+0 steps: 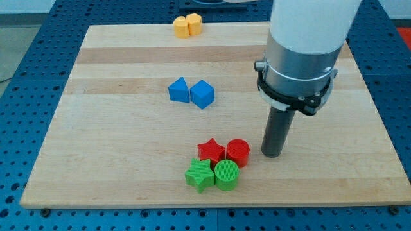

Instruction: Move the red circle to the right of the red star

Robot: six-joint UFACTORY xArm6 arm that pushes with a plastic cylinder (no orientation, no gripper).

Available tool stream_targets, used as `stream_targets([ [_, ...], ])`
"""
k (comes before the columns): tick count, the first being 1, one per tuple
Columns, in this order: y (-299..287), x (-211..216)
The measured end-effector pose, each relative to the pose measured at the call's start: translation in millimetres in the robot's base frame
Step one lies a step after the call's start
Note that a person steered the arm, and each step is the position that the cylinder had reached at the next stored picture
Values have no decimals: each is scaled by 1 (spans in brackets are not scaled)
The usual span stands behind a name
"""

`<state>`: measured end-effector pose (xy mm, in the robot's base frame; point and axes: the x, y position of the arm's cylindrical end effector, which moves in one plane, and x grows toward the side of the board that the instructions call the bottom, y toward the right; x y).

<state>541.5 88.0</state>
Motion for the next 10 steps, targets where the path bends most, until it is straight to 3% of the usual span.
stream_targets([
  [8,-12,-9],
  [9,43,-57],
  [10,54,-98],
])
